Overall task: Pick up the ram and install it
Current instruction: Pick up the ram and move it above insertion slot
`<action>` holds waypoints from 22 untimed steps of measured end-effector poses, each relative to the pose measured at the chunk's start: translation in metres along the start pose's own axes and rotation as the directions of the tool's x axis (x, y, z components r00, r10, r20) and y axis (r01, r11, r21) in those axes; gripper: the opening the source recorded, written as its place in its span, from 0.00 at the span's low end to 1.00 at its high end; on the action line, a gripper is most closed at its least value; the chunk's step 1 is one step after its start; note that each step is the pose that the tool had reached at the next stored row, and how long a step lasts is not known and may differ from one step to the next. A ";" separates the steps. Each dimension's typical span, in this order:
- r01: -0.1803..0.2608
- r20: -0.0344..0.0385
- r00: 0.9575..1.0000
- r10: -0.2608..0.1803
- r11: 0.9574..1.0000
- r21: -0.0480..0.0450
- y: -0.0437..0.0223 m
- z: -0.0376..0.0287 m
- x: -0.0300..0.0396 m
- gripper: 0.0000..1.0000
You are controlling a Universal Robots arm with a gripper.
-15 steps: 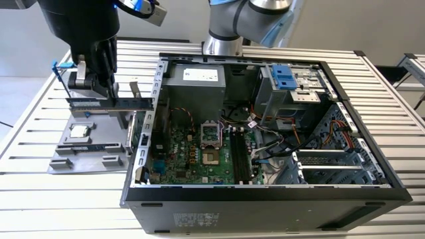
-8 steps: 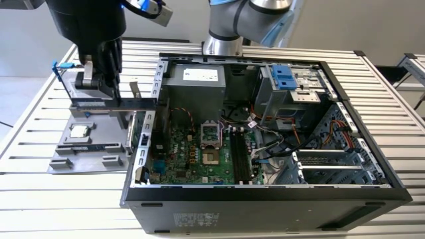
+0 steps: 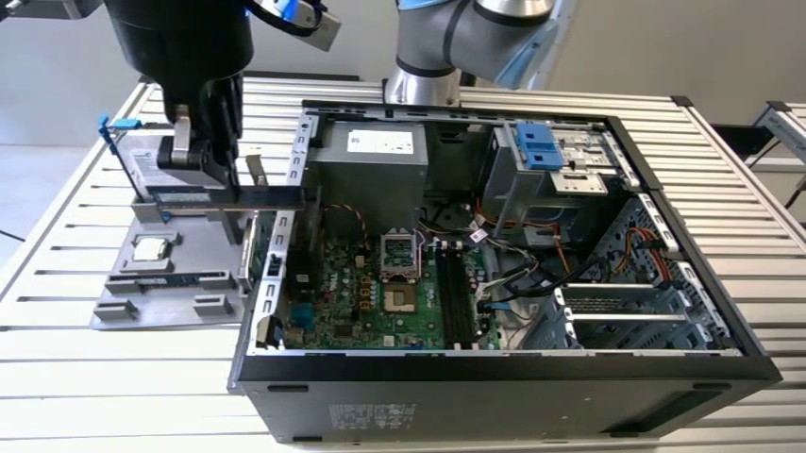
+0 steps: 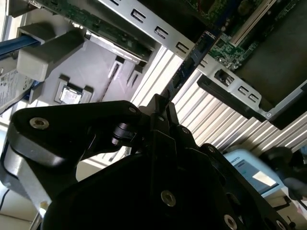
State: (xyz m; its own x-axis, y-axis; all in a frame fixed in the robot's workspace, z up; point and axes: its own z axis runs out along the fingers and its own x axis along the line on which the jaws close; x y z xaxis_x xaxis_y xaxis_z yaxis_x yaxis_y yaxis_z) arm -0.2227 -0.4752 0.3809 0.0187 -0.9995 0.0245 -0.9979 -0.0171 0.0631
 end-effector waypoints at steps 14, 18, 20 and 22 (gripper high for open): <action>-0.006 -0.001 1.000 0.006 1.000 0.000 -0.0154 -0.0010 0.0003 0.00; -0.008 -0.001 1.000 0.008 1.000 0.000 -0.0196 -0.0012 0.0004 0.00; -0.009 -0.002 1.000 0.009 1.000 0.000 -0.0216 -0.0014 0.0004 0.00; -0.010 -0.002 1.000 0.010 1.000 0.000 -0.0234 -0.0015 0.0005 0.00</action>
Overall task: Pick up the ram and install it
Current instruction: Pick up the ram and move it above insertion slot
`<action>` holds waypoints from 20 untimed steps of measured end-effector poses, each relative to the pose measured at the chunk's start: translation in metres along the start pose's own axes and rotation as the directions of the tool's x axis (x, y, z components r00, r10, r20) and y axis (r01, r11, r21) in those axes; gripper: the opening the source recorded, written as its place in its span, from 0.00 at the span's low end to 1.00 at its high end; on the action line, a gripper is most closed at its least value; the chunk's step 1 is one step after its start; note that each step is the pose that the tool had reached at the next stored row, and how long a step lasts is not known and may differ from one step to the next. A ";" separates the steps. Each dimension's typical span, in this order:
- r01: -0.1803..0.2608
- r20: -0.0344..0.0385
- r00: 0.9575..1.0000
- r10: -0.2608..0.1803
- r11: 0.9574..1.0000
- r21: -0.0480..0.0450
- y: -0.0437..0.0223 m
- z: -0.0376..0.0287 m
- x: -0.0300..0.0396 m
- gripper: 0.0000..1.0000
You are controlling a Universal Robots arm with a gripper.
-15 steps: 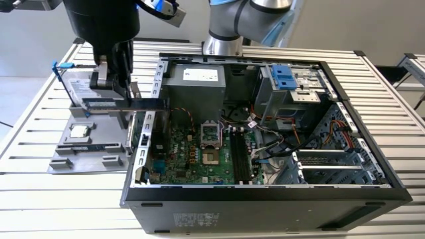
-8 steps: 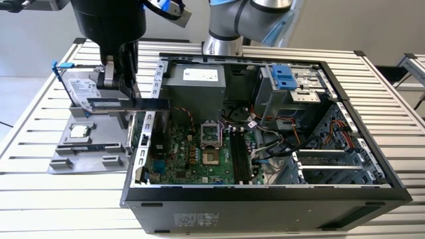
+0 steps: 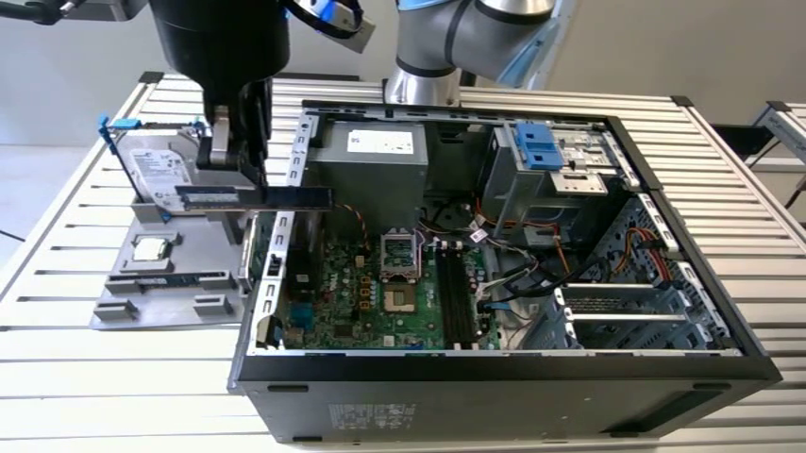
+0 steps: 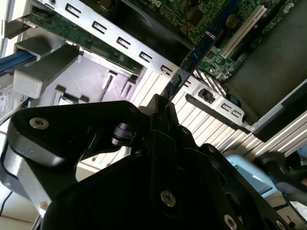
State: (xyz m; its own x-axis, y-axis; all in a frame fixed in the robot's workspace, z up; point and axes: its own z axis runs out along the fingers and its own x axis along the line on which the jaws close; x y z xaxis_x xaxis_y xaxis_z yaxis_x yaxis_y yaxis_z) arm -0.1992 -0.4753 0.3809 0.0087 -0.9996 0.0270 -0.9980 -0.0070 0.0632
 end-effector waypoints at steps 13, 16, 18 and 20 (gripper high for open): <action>-0.006 -0.002 1.000 0.006 1.000 0.000 -0.0123 -0.0008 0.0001 0.00; -0.007 -0.002 1.000 0.007 1.000 0.000 -0.0151 -0.0009 0.0001 0.00; -0.008 -0.003 1.000 0.008 1.000 0.000 -0.0169 -0.0010 0.0001 0.00; -0.009 -0.003 1.000 0.009 1.000 0.000 -0.0188 -0.0011 0.0002 0.00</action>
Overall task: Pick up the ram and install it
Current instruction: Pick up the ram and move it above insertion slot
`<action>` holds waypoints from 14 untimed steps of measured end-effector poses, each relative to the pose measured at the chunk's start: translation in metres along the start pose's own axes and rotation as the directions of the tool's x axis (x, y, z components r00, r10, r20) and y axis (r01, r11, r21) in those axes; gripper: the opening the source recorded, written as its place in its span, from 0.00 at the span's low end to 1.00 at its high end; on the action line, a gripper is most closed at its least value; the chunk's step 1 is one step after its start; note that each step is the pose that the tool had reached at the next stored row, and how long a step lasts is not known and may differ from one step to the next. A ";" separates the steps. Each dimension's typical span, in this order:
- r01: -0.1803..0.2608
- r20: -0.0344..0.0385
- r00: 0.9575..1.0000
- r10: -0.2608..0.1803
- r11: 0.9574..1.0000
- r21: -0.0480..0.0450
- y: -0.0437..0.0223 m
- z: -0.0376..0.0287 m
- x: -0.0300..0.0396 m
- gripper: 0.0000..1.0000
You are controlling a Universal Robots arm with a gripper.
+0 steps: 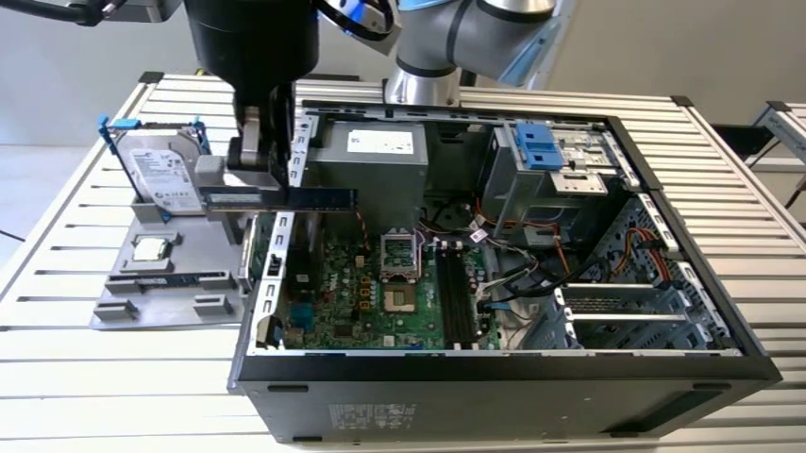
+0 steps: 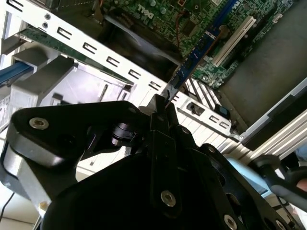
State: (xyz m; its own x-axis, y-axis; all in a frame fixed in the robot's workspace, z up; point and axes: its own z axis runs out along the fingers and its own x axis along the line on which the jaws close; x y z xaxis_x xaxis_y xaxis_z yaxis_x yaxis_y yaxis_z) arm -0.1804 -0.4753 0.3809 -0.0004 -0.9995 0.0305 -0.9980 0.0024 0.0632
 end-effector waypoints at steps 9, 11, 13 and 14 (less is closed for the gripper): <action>-0.004 -0.001 1.000 0.004 1.000 0.000 -0.0082 -0.0005 0.0000 0.00; -0.005 -0.002 1.000 0.005 1.000 0.000 -0.0103 -0.0006 0.0000 0.00; -0.006 -0.002 1.000 0.006 1.000 0.000 -0.0121 -0.0007 0.0000 0.00; -0.006 -0.002 1.000 0.006 1.000 0.000 -0.0130 -0.0008 0.0000 0.00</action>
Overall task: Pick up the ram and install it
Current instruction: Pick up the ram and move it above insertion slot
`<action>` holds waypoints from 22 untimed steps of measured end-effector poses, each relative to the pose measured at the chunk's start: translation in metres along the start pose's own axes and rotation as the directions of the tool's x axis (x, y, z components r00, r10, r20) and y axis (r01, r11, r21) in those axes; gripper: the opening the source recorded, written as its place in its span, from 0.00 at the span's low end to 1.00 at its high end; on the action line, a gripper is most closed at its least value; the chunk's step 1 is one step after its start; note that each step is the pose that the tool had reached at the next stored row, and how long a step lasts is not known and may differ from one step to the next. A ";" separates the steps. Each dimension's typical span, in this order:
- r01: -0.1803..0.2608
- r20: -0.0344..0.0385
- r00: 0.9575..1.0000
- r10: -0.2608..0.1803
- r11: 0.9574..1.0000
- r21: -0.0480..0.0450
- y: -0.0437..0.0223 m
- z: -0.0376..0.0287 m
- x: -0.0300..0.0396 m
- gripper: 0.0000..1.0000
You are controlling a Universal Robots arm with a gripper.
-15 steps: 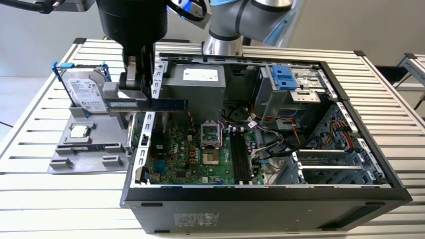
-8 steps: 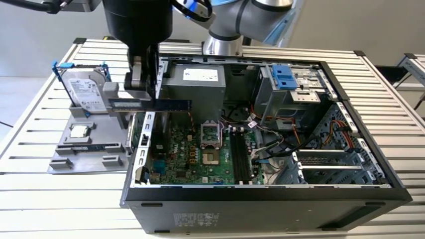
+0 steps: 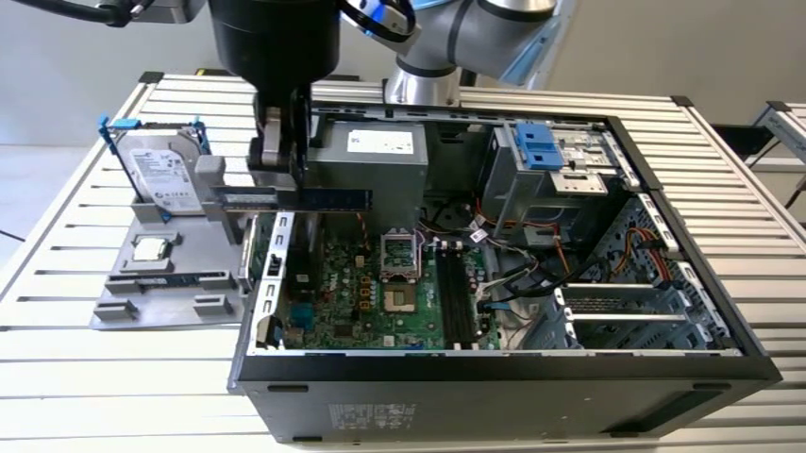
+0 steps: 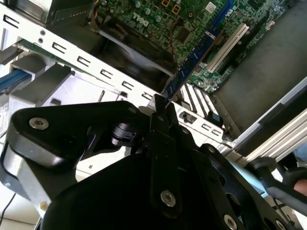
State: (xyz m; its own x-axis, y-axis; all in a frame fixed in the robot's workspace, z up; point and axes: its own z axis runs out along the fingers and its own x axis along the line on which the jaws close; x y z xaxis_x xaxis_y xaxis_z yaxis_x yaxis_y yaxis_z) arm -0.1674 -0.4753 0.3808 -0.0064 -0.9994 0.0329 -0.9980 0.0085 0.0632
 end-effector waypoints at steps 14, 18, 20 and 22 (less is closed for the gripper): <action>-0.006 -0.003 1.000 0.006 1.000 0.000 -0.0116 -0.0007 -0.0001 0.00; -0.008 -0.004 1.000 0.008 1.000 0.000 -0.0149 -0.0009 -0.0001 0.00; -0.009 -0.005 1.000 0.009 1.000 0.000 -0.0166 -0.0010 -0.0001 0.00; -0.010 -0.005 1.000 0.010 1.000 0.000 -0.0183 -0.0011 -0.0001 0.00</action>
State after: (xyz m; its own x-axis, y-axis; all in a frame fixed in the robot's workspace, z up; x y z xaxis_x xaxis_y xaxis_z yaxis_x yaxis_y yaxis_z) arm -0.1491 -0.4753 0.3808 -0.0156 -0.9991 0.0385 -0.9978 0.0180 0.0631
